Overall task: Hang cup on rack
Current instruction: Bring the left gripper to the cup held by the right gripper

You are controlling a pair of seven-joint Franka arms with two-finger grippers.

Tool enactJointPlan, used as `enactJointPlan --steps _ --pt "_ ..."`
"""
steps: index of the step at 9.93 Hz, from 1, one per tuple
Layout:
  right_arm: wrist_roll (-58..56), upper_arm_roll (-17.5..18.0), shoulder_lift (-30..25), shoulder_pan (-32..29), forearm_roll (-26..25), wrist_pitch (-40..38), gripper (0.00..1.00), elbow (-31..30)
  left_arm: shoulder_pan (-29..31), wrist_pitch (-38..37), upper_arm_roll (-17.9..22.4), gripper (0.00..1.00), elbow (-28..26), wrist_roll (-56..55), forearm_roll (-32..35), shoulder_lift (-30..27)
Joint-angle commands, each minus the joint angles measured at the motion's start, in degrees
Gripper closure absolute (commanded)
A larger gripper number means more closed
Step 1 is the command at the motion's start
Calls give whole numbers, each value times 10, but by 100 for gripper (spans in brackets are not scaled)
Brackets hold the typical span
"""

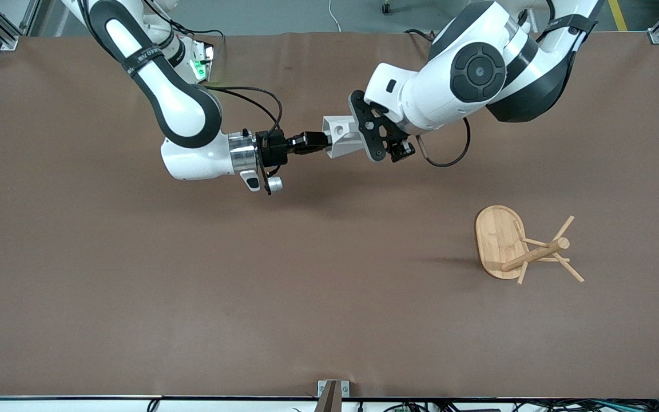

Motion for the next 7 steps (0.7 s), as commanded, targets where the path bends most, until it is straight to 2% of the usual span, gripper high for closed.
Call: enactJointPlan --steps 1,4,5,7 --pt "-2 15 -30 -10 18 2 99 -26 -3 25 -8 2 -4 -14 11 14" --pt "-1 32 -30 -9 43 5 99 -23 -2 52 -28 3 -5 -28 -1 21" --pt "-1 32 -30 -8 44 7 99 -23 -1 52 -29 6 -6 -28 -6 23" --pt "-1 39 -30 -9 49 20 99 -20 3 45 -29 38 -22 -36 -6 14"
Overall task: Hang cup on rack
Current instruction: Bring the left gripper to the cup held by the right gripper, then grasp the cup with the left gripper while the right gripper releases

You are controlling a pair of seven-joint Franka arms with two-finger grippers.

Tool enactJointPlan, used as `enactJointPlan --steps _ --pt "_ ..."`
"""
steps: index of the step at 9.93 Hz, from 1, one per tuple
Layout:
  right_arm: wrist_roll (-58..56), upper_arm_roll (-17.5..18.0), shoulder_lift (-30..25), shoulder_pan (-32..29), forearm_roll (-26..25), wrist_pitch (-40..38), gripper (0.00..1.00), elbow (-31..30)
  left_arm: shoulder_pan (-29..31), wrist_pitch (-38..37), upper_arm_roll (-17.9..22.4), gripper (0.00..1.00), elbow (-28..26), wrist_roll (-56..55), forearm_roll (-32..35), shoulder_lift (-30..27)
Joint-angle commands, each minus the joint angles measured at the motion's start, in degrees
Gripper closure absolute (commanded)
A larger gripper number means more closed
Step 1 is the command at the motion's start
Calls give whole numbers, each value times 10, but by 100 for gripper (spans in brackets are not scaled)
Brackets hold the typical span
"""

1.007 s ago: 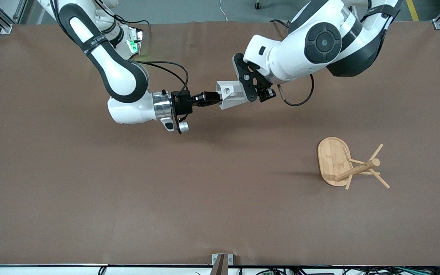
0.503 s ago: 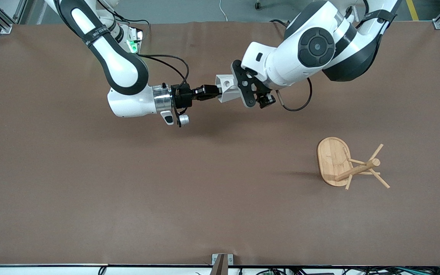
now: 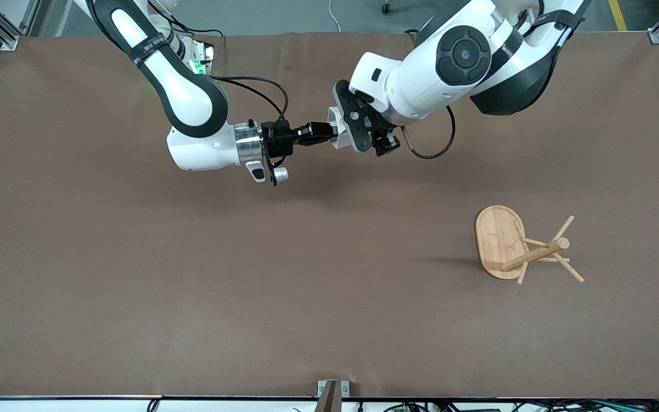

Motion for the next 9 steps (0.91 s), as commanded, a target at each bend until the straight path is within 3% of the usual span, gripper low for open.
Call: enactJointPlan --steps 1,2,4,5,6,9 --pt "-2 21 -22 -9 32 -3 99 -11 6 2 -5 49 -29 -11 3 12" --pt "-2 21 -22 -9 32 -3 99 -11 6 -12 -5 58 -30 -10 3 12" --pt "-2 21 -22 -10 32 -3 98 -10 13 -21 -4 96 -30 -3 3 5" --pt "-2 21 -21 -11 32 -6 90 -10 23 -30 -4 99 -30 -4 3 1" --pt "-4 21 -22 -12 32 -5 1 -10 26 -39 -4 99 -29 -6 3 -5" --pt "-7 12 -22 -29 22 -3 0 -11 32 -72 4 100 -30 -51 7 -9"
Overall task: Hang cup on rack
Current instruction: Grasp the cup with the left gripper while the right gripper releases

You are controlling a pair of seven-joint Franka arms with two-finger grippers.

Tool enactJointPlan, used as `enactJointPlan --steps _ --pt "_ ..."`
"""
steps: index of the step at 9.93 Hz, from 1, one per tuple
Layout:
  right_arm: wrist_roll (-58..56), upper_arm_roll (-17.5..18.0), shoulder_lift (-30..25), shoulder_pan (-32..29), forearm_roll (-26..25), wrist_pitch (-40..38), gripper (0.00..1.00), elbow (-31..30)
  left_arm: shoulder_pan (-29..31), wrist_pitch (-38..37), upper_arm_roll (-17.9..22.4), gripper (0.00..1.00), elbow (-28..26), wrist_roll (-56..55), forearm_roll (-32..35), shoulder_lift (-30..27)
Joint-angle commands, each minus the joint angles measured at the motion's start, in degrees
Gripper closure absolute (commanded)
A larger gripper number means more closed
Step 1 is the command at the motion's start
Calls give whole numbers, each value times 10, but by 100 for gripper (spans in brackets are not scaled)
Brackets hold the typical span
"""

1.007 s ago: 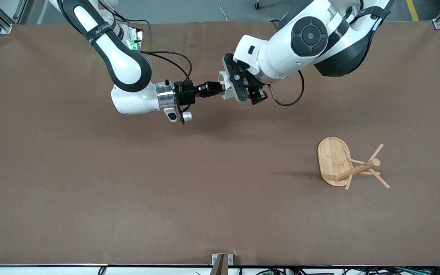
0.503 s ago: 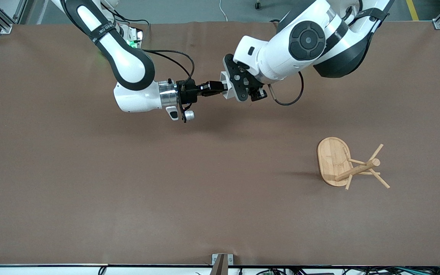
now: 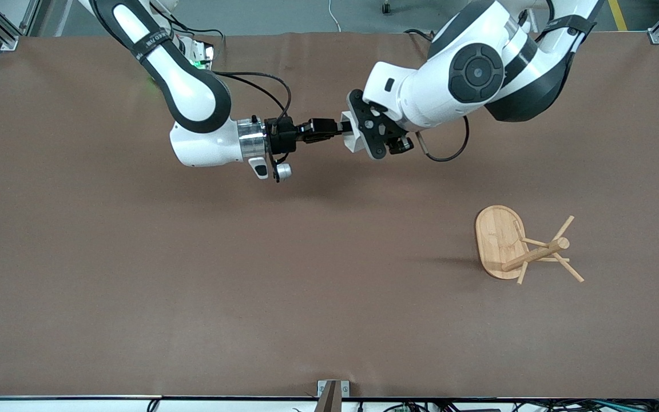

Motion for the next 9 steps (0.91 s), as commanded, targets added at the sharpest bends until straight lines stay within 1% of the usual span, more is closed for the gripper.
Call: enactJointPlan --steps 1,2,3,4,5,6,8,9 --pt "-5 -16 -17 -31 1 -5 0 -13 0 -6 22 100 -30 -43 13 -9" --pt "-3 -48 -23 -32 -22 -1 0 -15 0 -6 42 100 -45 -63 17 -15" --pt "-2 -82 -35 -31 -66 32 0 -22 0 -2 70 100 -68 -67 17 -25" --pt "6 -89 -50 -33 -97 77 0 -50 -1 2 100 100 -84 -72 24 -32" --pt "13 -108 -67 -36 -130 112 0 -76 0 2 121 100 -88 -73 45 -32" --pt "14 -143 -70 -36 -196 112 0 -82 1 5 134 100 -97 -73 60 -32" --pt "38 -212 -69 -36 -426 109 0 -78 1 40 179 100 -118 -72 67 -36" --pt "69 -235 -71 -36 -529 108 0 -71 0 57 204 100 -119 -74 67 -37"
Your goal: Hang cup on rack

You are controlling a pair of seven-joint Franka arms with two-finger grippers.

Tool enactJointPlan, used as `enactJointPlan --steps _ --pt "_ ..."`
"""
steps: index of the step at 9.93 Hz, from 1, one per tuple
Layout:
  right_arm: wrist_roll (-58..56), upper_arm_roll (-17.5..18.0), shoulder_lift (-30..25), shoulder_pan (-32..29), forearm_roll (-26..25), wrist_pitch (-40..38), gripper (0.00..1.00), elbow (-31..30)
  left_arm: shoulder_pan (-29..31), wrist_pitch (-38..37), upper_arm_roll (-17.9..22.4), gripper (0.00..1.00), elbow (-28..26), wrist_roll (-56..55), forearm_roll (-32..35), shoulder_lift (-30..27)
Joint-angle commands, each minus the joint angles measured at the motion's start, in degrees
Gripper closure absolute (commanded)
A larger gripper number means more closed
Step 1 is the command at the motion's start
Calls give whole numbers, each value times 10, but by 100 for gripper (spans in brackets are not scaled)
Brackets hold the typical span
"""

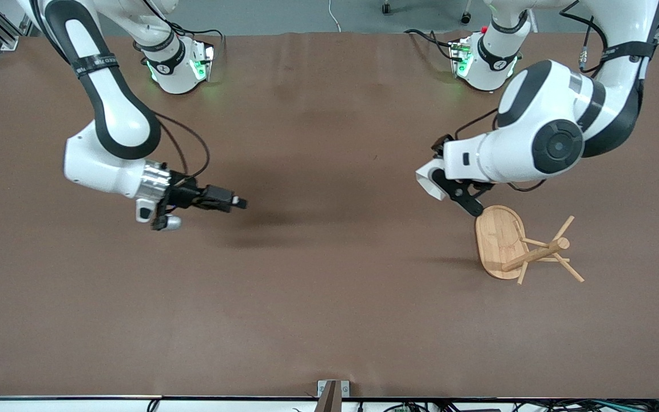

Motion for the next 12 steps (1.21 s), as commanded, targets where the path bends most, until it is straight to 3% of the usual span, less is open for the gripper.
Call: enactJointPlan --steps 1,3,5,7,8,9,11,12 --pt "82 -39 -27 2 -170 -2 0 -7 -3 48 42 100 -33 -11 10 -13" --pt "190 -71 -59 5 -346 -17 0 1 -2 96 60 100 -25 -26 9 4" --pt "271 -89 -100 10 -476 -91 0 36 -3 111 83 100 21 -78 9 34" --pt "275 -92 -136 1 -505 -217 0 125 -2 124 84 99 24 -110 9 49" --pt "274 -94 -134 -10 -514 -302 0 195 -1 124 84 99 21 -123 9 50" --pt "271 -102 -133 -16 -520 -337 0 239 2 124 84 99 19 -136 9 55" --pt "267 -166 -134 -9 -514 -379 0 295 10 127 84 100 12 -147 9 57" --pt "259 -170 -133 -9 -519 -433 0 338 16 130 84 100 10 -148 8 57"
